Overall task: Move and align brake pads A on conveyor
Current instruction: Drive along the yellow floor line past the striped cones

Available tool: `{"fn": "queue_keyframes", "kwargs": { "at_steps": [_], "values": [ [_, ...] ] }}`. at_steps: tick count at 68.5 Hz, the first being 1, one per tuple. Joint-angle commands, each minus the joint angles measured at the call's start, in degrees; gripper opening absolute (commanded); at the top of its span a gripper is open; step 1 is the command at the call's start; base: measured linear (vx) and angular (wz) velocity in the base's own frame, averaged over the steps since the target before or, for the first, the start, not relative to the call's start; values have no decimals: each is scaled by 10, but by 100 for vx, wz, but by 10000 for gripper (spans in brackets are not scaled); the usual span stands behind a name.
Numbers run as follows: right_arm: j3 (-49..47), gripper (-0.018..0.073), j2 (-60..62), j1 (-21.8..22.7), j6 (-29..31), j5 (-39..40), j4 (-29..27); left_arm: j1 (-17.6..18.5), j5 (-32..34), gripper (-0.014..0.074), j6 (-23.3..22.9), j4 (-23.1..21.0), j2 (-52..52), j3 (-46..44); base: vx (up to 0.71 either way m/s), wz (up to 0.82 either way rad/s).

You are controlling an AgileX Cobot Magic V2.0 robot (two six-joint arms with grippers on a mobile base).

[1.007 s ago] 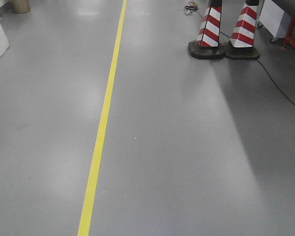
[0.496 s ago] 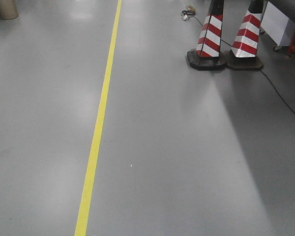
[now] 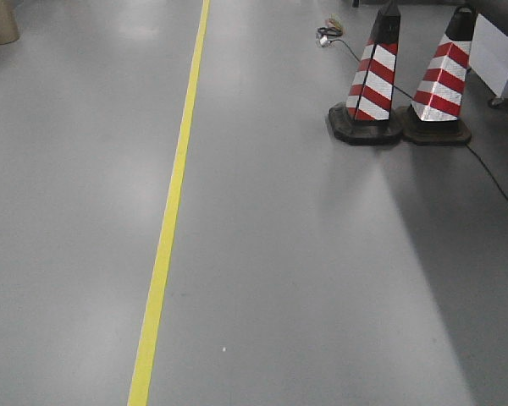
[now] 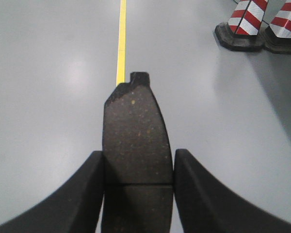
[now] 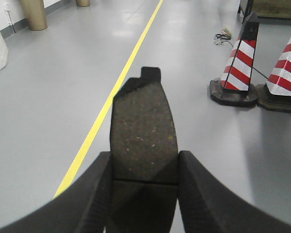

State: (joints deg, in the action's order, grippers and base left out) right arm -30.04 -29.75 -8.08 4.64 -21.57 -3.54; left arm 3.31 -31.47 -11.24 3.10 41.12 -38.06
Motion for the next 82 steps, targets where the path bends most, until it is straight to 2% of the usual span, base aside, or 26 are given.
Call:
{"fn": "queue_keyframes", "kwargs": {
  "at_steps": [1,82],
  "values": [
    [-17,25,-1,1,6,57,2,3,48,164,-3,0,-2,-19,55,-3],
    [-17,25,-1,1,6,57,2,3,49,164,-3,0,-2,-19,55,1]
  ]
}}
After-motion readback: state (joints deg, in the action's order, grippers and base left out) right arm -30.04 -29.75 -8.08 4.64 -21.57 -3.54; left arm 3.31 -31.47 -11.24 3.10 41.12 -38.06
